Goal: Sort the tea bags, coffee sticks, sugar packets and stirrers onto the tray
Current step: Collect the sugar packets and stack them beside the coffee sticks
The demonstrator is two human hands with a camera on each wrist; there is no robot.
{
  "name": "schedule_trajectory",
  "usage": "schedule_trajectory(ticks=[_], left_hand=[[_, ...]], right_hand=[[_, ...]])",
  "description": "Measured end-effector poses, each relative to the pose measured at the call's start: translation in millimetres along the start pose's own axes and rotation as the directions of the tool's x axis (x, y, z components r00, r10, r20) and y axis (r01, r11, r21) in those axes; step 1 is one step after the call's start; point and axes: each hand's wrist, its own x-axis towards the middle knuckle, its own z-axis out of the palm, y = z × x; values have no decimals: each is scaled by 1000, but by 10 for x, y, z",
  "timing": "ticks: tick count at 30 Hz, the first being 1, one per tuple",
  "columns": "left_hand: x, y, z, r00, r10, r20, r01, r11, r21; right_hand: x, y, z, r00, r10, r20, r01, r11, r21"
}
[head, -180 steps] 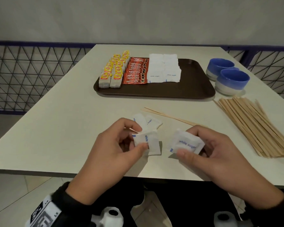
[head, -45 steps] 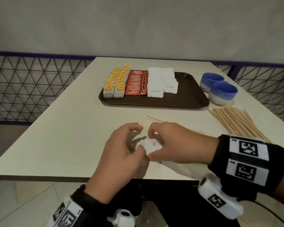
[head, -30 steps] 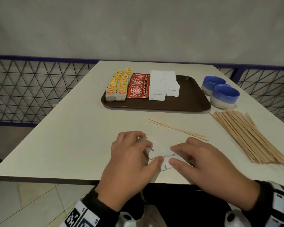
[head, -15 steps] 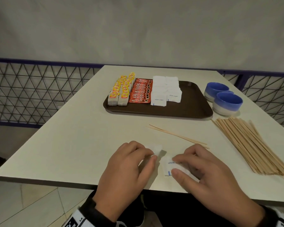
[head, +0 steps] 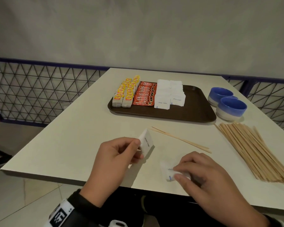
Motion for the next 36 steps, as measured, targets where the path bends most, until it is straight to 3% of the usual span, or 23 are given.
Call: schedule_trajectory(ticks=[3, 5, 7, 9, 11, 16, 22, 25, 31, 33, 36], left_hand=[[13, 32, -13, 998, -68, -1, 68, 988, -142], [22, 50, -18, 996, -85, -9, 82, 979, -185], [24, 53, -8, 996, -87, -8, 84, 976, -199], [22, 48, 7, 996, -89, 3, 87, 976, -199], [17, 42, 17, 994, -111, 19, 112, 967, -229], [20, 16, -18, 997, -49, 63, 58, 989, -139], [51, 21, -44, 992, -75, 105, 100, 962, -254], [62, 7, -55, 983, -49, 176, 90, 969, -230], [74, -54, -76, 982, -47, 182, 81, 979, -185], [67, -54, -84, 984, -46, 173, 81, 977, -198], [67, -61, -92, 983, -44, 178, 81, 975, -208]], right_hand=[[18, -6, 50, 998, 8, -59, -8, 1000, -3], [50, -10, 56, 989, 80, -125, -58, 984, 166], [109, -35, 46, 967, 161, -199, -71, 916, 395], [194, -96, 79, 945, 237, -227, -52, 792, 608], [297, -204, 171, 939, 254, -233, -17, 711, 703], [544, -426, 488, 961, 152, -233, 38, 758, 651], [609, -424, 535, 938, 214, -273, 31, 732, 681], [577, -409, 529, 933, 225, -280, 42, 706, 707], [542, -436, 509, 945, 239, -225, -65, 808, 585], [573, -420, 510, 940, 300, -164, -139, 773, 619], [612, -413, 515, 950, 311, -20, -188, 623, 759]])
